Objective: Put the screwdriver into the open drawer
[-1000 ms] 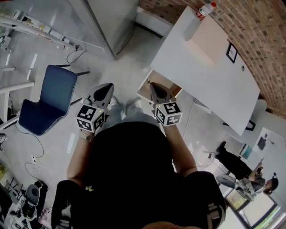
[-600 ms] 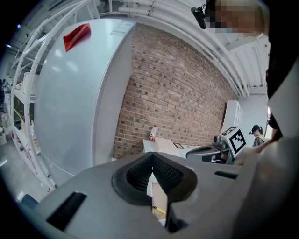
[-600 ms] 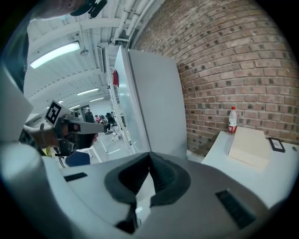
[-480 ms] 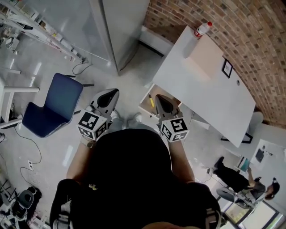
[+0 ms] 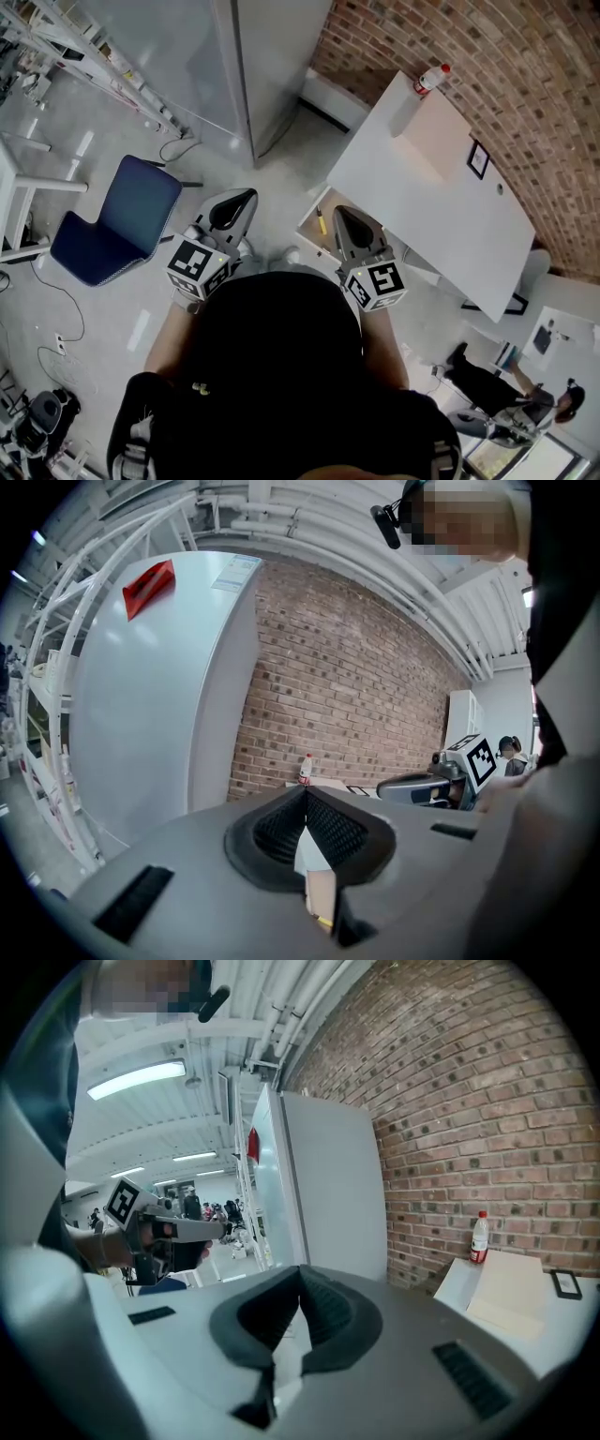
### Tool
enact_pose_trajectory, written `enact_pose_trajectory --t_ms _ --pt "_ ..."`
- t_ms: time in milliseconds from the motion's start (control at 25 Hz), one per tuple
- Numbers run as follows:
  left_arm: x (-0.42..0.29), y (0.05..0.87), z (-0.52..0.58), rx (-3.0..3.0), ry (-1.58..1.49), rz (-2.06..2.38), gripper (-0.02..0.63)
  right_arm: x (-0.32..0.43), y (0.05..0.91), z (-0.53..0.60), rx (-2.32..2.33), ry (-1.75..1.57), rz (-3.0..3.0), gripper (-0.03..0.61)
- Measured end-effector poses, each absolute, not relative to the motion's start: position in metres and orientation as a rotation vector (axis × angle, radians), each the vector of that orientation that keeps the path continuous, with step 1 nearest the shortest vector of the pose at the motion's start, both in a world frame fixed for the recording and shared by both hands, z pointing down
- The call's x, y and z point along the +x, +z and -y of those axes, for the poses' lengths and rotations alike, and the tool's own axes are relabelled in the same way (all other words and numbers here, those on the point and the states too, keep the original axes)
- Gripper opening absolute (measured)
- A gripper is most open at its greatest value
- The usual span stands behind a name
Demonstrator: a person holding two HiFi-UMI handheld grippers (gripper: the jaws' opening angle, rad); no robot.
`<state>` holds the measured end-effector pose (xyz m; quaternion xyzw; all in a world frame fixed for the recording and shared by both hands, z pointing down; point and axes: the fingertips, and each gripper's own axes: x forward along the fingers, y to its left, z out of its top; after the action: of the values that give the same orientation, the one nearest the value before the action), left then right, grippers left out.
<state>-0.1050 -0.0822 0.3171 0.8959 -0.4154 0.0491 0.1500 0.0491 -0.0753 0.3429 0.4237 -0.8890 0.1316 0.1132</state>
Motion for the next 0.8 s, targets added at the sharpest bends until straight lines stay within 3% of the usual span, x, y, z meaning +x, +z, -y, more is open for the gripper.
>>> enact_pose_trajectory --t_ms 800 --pt "-0.107 0.306 0.085 2.613 0.137 1.202 0.003 0.042 0.339 0.084 1.232 0.335 2.609 0.009"
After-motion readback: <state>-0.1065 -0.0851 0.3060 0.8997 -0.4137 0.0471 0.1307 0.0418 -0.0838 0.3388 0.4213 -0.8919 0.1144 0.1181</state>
